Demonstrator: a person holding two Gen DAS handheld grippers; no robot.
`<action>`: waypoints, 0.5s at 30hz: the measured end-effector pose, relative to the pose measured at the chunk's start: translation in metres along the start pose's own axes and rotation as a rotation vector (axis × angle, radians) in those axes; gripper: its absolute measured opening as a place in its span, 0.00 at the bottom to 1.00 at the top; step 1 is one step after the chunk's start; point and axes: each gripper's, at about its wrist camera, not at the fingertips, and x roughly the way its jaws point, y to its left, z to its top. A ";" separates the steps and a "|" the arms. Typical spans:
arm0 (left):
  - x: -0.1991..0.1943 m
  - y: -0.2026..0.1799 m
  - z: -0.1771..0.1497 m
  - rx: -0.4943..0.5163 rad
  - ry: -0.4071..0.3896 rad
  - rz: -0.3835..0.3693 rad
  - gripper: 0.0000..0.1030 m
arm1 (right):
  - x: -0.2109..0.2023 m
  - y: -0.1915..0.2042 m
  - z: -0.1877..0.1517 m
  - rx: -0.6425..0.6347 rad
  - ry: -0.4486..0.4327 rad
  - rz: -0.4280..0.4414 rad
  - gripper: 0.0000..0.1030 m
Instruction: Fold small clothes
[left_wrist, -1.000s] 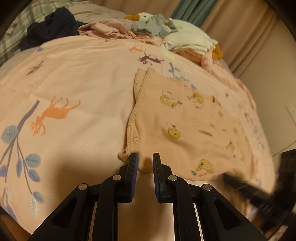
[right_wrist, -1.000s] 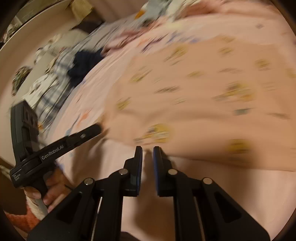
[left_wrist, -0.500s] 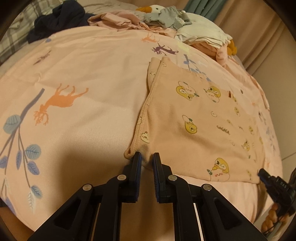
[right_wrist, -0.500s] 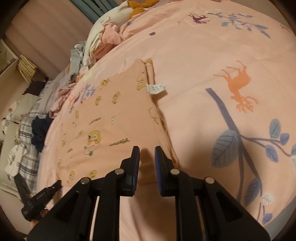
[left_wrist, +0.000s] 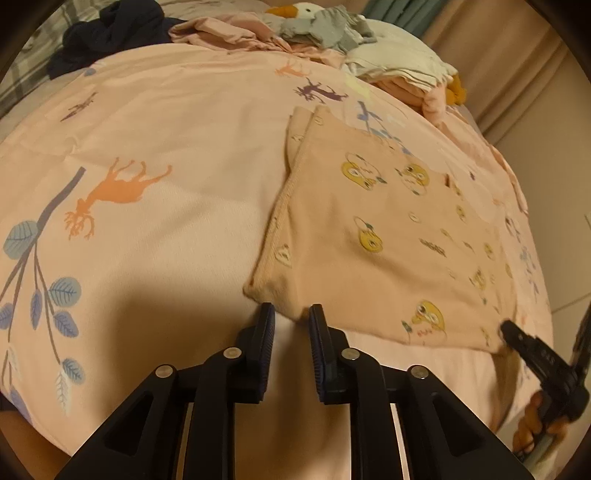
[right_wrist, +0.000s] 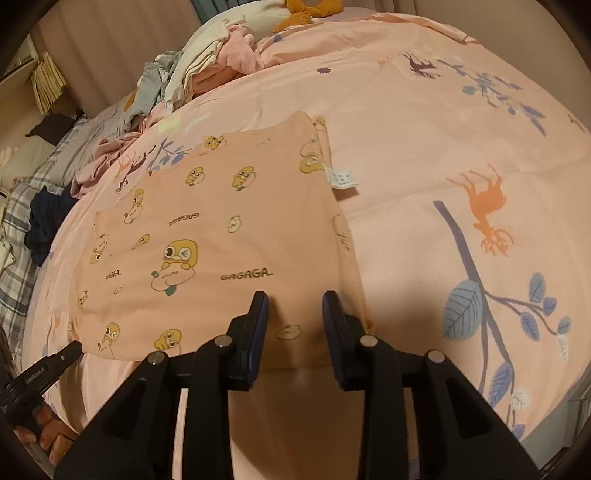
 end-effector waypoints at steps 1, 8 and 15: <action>-0.002 0.000 -0.001 0.001 0.011 -0.026 0.21 | -0.002 0.004 0.001 -0.007 -0.004 -0.005 0.31; -0.003 0.004 -0.006 -0.050 0.135 -0.317 0.45 | -0.006 0.045 0.007 -0.104 -0.034 0.018 0.36; 0.010 0.035 0.001 -0.266 0.152 -0.478 0.47 | -0.001 0.067 0.009 -0.138 -0.026 0.042 0.37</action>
